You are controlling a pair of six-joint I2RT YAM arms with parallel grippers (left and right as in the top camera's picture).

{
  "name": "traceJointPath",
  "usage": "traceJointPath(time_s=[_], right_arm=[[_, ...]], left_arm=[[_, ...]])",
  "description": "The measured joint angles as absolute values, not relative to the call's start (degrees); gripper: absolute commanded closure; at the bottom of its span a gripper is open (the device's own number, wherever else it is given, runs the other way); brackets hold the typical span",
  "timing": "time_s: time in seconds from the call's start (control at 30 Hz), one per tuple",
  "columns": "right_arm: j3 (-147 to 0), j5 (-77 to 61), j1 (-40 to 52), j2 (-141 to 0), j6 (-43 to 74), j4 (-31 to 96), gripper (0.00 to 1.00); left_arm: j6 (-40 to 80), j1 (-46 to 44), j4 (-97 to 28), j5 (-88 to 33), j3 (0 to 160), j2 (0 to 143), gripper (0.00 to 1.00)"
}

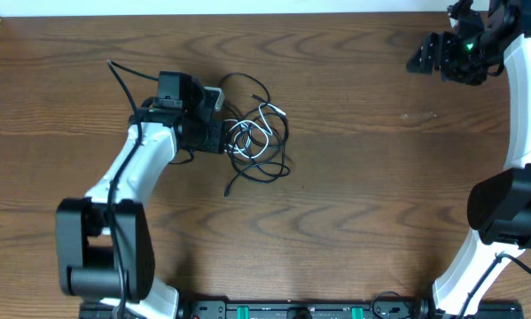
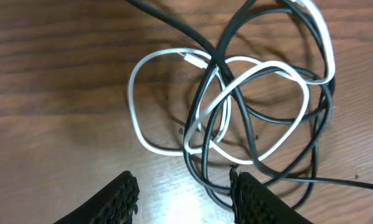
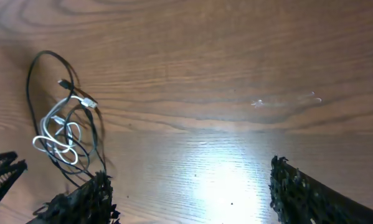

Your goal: Untangle cables

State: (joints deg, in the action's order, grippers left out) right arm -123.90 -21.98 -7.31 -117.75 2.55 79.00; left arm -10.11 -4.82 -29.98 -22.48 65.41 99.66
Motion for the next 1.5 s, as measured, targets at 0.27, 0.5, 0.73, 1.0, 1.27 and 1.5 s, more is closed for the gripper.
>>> traceJointPath(time_s=[0.27, 0.5, 0.73, 1.0, 1.27, 1.5], right_arm=[[-123.9, -21.1, -7.3, -117.8, 2.5, 79.7, 0.21], [-123.9, -21.0, -7.3, -117.8, 2.4, 80.6, 0.21], [-123.9, -21.0, -7.3, -117.8, 2.1, 81.2, 0.21], [-123.9, -21.0, -7.3, -117.8, 2.0, 81.4, 0.21], [-123.9, -21.0, -7.3, -117.8, 1.9, 81.4, 0.2], [-123.9, -21.0, -7.3, -117.8, 1.9, 81.4, 0.2]], left_arm=[[-13.2, -5.0, -23.2, -27.1, 65.4, 102.9, 0.5], [-13.6, -5.0, -19.4, -26.2, 65.4, 103.3, 0.5], [-13.6, -5.0, -19.2, -25.3, 65.4, 104.0, 0.5], [-13.1, -5.0, -19.0, -25.3, 65.4, 107.7, 0.67], [-10.7, -5.0, -16.5, -25.1, 65.3, 108.9, 0.93], [-4.6, -5.0, -16.5, -25.1, 65.3, 104.7, 0.92]])
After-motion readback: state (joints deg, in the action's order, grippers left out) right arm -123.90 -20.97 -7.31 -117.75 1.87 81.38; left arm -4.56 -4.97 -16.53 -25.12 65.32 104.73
